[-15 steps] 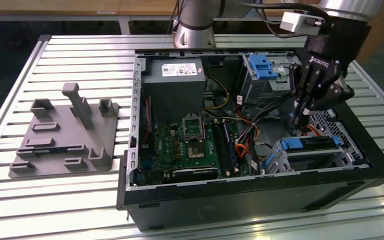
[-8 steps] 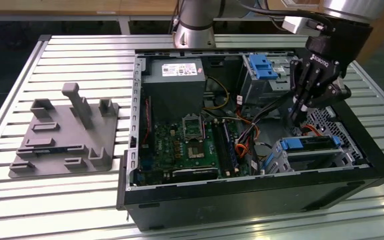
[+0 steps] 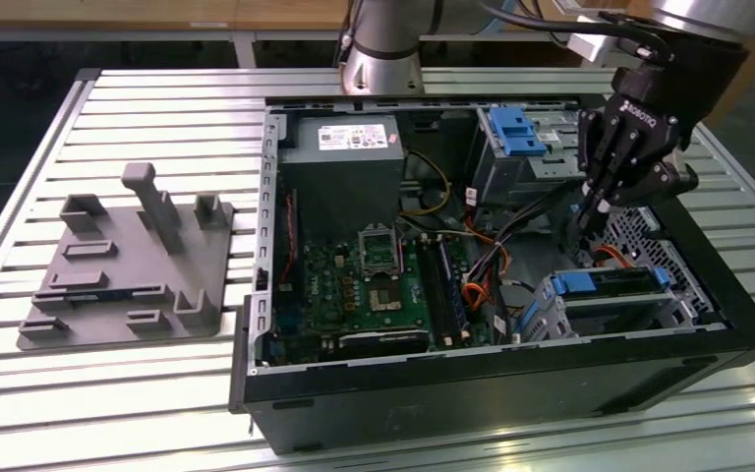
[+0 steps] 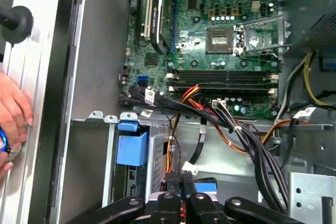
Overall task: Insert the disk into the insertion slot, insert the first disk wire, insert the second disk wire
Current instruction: 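Insert the second disk wire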
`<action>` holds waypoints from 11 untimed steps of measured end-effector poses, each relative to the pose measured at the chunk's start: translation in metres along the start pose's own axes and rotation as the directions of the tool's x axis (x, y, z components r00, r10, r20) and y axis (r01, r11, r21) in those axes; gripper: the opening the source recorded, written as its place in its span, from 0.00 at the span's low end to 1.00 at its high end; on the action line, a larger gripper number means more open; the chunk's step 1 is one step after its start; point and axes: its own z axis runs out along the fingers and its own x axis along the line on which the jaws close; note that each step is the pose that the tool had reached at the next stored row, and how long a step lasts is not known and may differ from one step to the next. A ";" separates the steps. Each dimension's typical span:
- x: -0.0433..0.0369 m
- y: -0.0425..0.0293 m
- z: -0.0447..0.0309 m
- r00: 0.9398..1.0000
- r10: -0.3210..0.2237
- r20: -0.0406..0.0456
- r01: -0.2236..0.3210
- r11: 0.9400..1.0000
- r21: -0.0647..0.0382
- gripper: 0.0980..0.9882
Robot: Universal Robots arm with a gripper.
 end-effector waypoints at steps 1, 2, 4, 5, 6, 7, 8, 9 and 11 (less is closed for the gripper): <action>0.0009 0.0000 -0.0003 1.000 0.001 0.001 -0.001 1.000 0.000 0.05; 0.0025 0.0000 -0.0001 1.000 0.002 0.002 -0.002 1.000 0.000 0.05; 0.0066 0.0001 0.0009 1.000 0.004 0.002 -0.004 1.000 -0.001 0.05; 0.0092 0.0002 0.0014 1.000 0.004 0.002 -0.004 1.000 -0.001 0.05; 0.0116 0.0002 0.0019 1.000 0.004 0.002 -0.004 1.000 -0.001 0.05; 0.0139 0.0002 0.0024 1.000 0.005 0.002 -0.005 1.000 -0.001 0.05; 0.0162 0.0003 0.0029 1.000 0.005 0.003 -0.005 1.000 -0.001 0.05; 0.0184 0.0003 0.0035 1.000 0.005 0.004 -0.005 1.000 -0.001 0.05; 0.0207 0.0003 0.0042 1.000 0.004 0.014 -0.004 1.000 0.000 0.05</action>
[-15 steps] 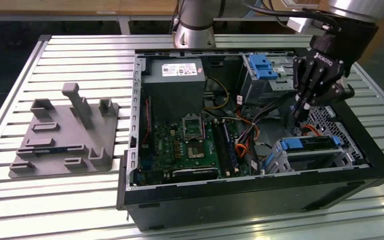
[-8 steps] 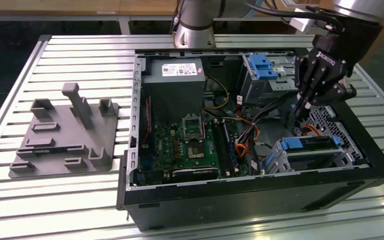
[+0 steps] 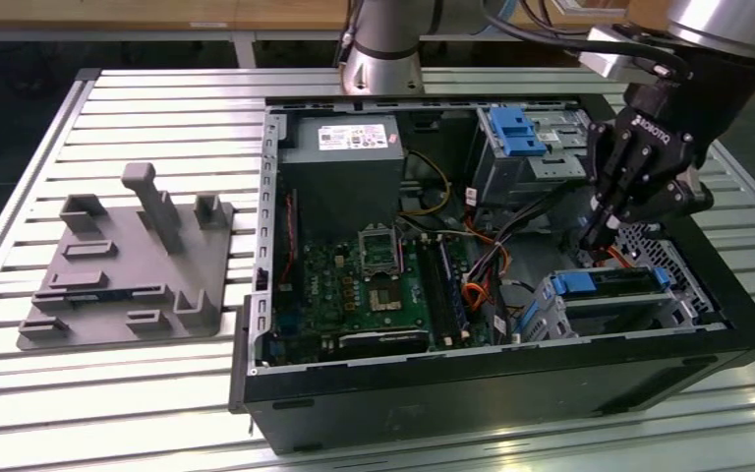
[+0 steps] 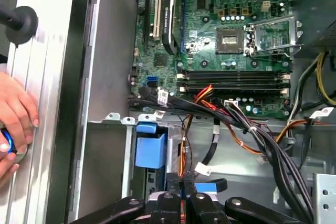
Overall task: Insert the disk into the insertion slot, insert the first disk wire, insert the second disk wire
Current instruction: 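Insert the second disk wire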
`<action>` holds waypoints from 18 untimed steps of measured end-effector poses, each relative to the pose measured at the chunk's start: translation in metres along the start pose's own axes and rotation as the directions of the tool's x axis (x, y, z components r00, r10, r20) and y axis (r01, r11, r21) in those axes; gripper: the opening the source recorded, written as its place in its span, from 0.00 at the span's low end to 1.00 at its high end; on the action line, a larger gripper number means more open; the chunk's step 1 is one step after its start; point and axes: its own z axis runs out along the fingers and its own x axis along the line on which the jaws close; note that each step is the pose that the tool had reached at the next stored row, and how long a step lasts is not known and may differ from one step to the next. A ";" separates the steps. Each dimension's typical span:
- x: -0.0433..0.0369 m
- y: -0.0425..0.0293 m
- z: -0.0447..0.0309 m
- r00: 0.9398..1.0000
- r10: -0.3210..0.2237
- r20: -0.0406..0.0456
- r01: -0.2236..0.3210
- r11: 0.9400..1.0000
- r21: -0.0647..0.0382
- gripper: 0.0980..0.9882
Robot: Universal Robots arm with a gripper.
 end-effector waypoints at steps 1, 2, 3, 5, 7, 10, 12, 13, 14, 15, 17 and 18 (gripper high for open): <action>0.0005 0.0000 0.0002 1.000 -0.001 0.010 0.001 1.000 0.001 0.05; 0.0007 0.0000 0.0003 1.000 -0.002 0.022 0.002 1.000 0.002 0.05; 0.0008 0.0000 0.0003 0.999 -0.003 0.036 0.003 1.000 0.003 0.05; 0.0009 -0.0002 0.0004 0.998 -0.005 0.066 0.005 1.000 0.006 0.05; 0.0025 -0.0002 0.0007 0.997 -0.005 0.074 0.004 1.000 0.006 0.05; 0.0066 -0.0010 0.0003 0.997 -0.004 0.075 0.004 1.000 0.006 0.05; 0.0097 -0.0029 -0.0007 0.997 -0.004 0.076 0.004 1.000 0.006 0.05; 0.0111 -0.0044 -0.0012 0.997 -0.004 0.078 0.004 1.000 0.006 0.05; 0.0123 -0.0058 -0.0015 0.997 -0.005 0.079 0.004 1.000 0.006 0.05; 0.0134 -0.0072 -0.0017 0.997 -0.005 0.082 0.005 1.000 0.006 0.05; 0.0152 -0.0097 -0.0017 0.996 -0.006 0.092 0.006 1.000 0.006 0.05; 0.0160 -0.0102 -0.0016 0.995 -0.008 0.101 0.007 1.000 0.006 0.05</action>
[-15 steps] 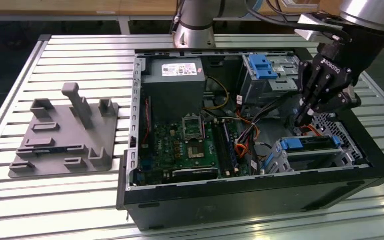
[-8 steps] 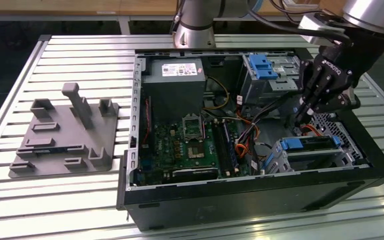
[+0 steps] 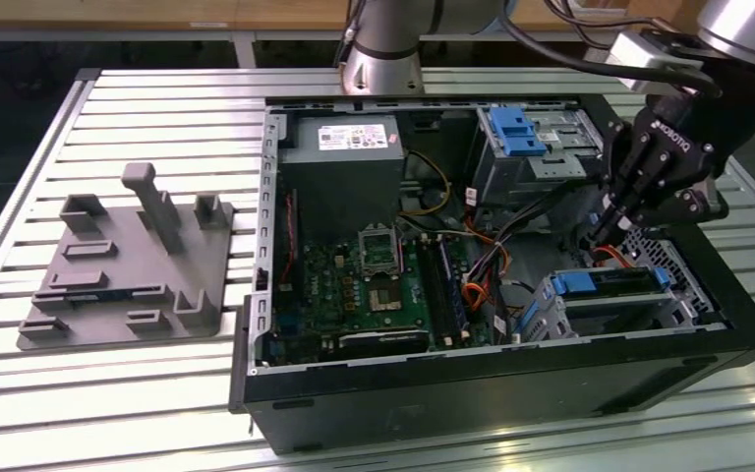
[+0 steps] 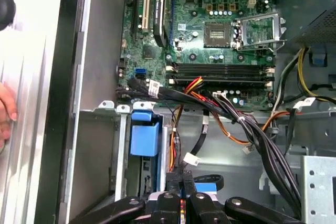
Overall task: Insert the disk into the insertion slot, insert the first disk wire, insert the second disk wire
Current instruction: 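Insert the second disk wire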
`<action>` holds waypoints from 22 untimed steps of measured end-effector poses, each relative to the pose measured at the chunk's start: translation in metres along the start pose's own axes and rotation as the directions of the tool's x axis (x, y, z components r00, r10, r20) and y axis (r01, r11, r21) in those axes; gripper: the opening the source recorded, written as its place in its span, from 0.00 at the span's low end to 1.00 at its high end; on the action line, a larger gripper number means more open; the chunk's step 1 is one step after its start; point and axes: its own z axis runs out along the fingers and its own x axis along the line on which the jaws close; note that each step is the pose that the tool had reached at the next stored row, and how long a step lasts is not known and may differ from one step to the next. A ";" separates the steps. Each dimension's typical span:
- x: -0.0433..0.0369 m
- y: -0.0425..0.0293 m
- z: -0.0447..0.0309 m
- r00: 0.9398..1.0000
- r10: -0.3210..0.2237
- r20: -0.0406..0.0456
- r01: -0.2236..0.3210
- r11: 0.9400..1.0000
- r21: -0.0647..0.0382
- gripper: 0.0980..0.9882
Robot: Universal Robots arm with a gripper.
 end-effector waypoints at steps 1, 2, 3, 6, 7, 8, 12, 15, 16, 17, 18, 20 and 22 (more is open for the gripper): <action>0.0006 0.0000 0.0000 1.000 -0.001 0.009 0.001 1.000 0.000 0.05; 0.0012 -0.0001 0.0001 1.000 -0.002 0.018 0.002 1.000 0.001 0.05; 0.0018 -0.0001 0.0002 1.000 -0.003 0.028 0.003 1.000 0.001 0.05; 0.0048 0.0000 0.0005 0.999 -0.007 0.053 0.006 1.000 0.002 0.05; 0.0060 0.0000 0.0006 0.998 -0.008 0.062 0.007 1.000 0.003 0.05; 0.0073 0.0001 0.0007 0.997 -0.009 0.071 0.008 1.000 0.004 0.05; 0.0128 0.0002 0.0012 0.996 -0.011 0.090 0.010 1.000 0.015 0.05; 0.0162 0.0001 0.0016 0.995 -0.013 0.100 0.011 1.000 0.018 0.05; 0.0162 0.0002 0.0015 0.995 -0.013 0.100 0.011 1.000 0.018 0.05; 0.0162 0.0002 0.0016 0.995 -0.013 0.100 0.011 1.000 0.018 0.05; 0.0163 0.0002 0.0015 0.995 -0.013 0.100 0.011 1.000 0.018 0.05; 0.0163 0.0005 0.0016 0.995 -0.011 0.100 0.009 1.000 0.017 0.05; 0.0166 0.0005 0.0017 0.995 -0.003 0.101 0.001 1.000 0.017 0.05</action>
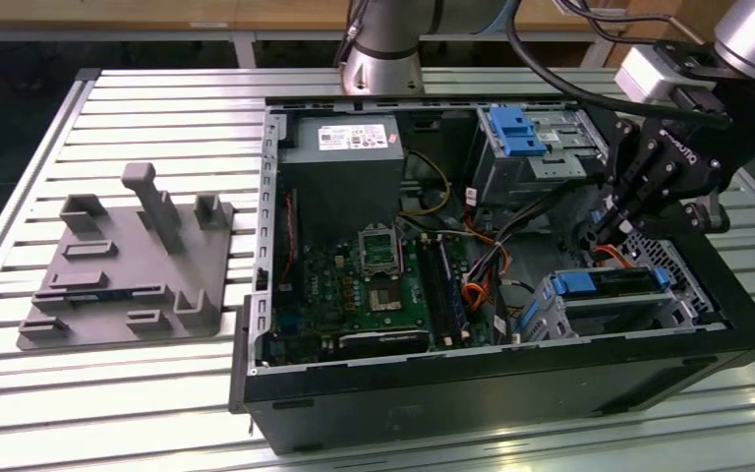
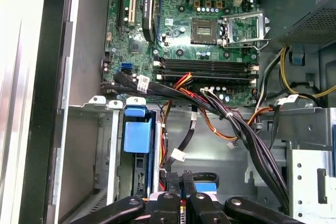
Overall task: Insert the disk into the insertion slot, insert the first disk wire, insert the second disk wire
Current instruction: 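Insert the second disk wire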
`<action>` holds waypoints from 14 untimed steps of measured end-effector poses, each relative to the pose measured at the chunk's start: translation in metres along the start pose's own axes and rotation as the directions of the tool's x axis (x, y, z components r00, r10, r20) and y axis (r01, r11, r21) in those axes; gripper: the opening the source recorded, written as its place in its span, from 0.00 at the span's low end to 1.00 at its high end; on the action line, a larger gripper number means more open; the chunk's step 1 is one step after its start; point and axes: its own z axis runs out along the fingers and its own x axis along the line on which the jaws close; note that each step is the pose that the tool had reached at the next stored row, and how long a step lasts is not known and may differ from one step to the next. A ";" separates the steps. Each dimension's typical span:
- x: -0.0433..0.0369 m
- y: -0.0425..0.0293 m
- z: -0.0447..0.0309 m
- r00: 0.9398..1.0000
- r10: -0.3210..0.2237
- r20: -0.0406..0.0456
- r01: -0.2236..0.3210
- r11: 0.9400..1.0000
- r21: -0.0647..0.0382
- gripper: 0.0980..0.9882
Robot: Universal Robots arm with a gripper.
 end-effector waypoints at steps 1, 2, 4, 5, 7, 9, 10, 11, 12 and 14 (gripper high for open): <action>0.0004 0.0001 0.0000 1.000 0.002 0.000 -0.002 1.000 0.002 0.05; 0.0009 0.0001 0.0001 1.000 0.003 0.000 -0.003 1.000 0.007 0.05; 0.0026 0.0001 0.0001 1.000 0.003 0.000 -0.003 1.000 0.018 0.05; 0.0041 0.0002 0.0000 1.000 0.003 0.000 -0.003 1.000 0.021 0.05; 0.0088 0.0013 0.0002 1.000 0.003 0.000 -0.003 1.000 0.023 0.05; 0.0132 0.0041 0.0008 1.000 0.003 0.000 -0.003 1.000 0.023 0.05; 0.0147 0.0053 0.0010 1.000 0.003 0.000 -0.003 1.000 0.023 0.05; 0.0151 0.0059 0.0011 1.000 0.003 0.000 -0.003 1.000 0.023 0.05; 0.0151 0.0059 0.0010 1.000 0.003 0.000 -0.003 1.000 0.023 0.05; 0.0151 0.0059 0.0010 1.000 0.003 0.000 -0.003 1.000 0.023 0.05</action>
